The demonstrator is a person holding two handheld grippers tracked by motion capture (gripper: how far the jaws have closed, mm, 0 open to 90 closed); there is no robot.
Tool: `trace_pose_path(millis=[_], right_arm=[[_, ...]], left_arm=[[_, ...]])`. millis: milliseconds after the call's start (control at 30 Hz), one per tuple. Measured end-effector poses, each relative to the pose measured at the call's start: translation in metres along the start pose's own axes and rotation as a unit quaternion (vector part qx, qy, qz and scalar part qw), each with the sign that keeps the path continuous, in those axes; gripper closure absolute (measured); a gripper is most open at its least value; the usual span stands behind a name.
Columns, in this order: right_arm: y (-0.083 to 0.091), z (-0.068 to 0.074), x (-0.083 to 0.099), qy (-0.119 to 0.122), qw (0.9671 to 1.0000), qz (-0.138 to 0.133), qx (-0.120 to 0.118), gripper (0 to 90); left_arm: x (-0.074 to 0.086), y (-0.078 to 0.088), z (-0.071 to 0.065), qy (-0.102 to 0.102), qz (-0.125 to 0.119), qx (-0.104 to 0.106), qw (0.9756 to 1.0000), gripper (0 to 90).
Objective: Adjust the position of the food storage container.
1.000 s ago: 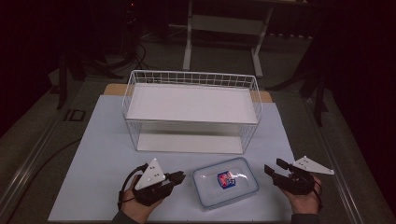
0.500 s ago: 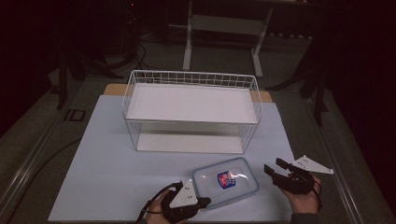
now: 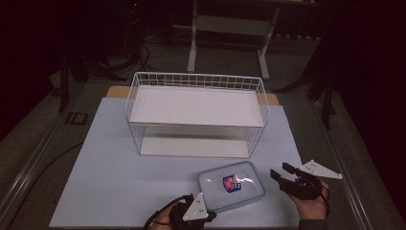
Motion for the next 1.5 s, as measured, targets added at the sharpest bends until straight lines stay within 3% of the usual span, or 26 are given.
trace_pose_path(millis=[200, 400, 467, 500, 533, 567, 600, 700, 967, 1133, 1367, 1500], right_arm=[[-0.002, 0.005, 0.001, 0.003, 0.9999, 0.006, -0.013, 43.5], [-0.005, 0.009, 0.003, 0.002, 0.9994, 0.017, -0.029, 50.2], [-0.008, 0.012, 0.004, 0.005, 0.9988, 0.027, -0.040, 58.3], [-0.010, 0.015, 0.007, 0.010, 0.9978, 0.041, -0.051, 72.8], [-0.011, 0.016, 0.008, 0.011, 0.9973, 0.048, -0.055, 79.8], [-0.011, 0.016, 0.008, 0.011, 0.9973, 0.048, -0.055, 79.8], [-0.013, 0.019, 0.011, 0.012, 0.9961, 0.060, -0.064, 89.4], [-0.016, 0.023, 0.014, 0.021, 0.9943, 0.078, -0.069, 90.0], [-0.021, 0.030, 0.017, 0.030, 0.9917, 0.096, -0.079, 90.0], [-0.024, 0.032, 0.020, 0.034, 0.9905, 0.105, -0.082, 90.0], [-0.026, 0.039, 0.019, 0.036, 0.9897, 0.104, -0.092, 90.0], [-0.031, 0.055, 0.016, 0.042, 0.9879, 0.101, -0.110, 90.0]], left_arm=[[0.003, 0.011, 0.024, 0.031, -0.018, -0.025, 0.9990, 88.9], [0.005, 0.016, 0.033, 0.049, -0.029, -0.035, 0.9978, 88.7], [0.005, 0.017, 0.034, 0.049, -0.029, -0.034, 0.9978, 88.3], [0.005, 0.018, 0.034, 0.049, -0.033, -0.034, 0.9977, 87.1], [0.005, 0.018, 0.034, 0.050, -0.035, -0.033, 0.9976, 86.7], [0.005, 0.018, 0.034, 0.049, -0.034, -0.032, 0.9977, 86.7], [0.005, 0.019, 0.034, 0.051, -0.036, -0.031, 0.9975, 85.8], [0.006, 0.019, 0.033, 0.050, -0.035, -0.030, 0.9977, 85.0], [0.006, 0.020, 0.028, 0.047, -0.034, -0.024, 0.9980, 85.5], [0.009, 0.030, 0.024, 0.046, -0.039, -0.023, 0.9979, 85.8], [0.007, 0.053, 0.025, 0.050, -0.070, -0.033, 0.9957, 85.8], [0.013, 0.077, 0.035, 0.068, -0.092, -0.057, 0.9918, 85.9]])
Point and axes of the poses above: each handheld gripper's, and its own axes: y roughly backward along the jaws, x roughly out of its underside, z roughly to its left, the point moved 6 cm from there along -y, roughly forward along the jaws, and after that the axes turned 13 degrees about x, right-handed, at the moved point
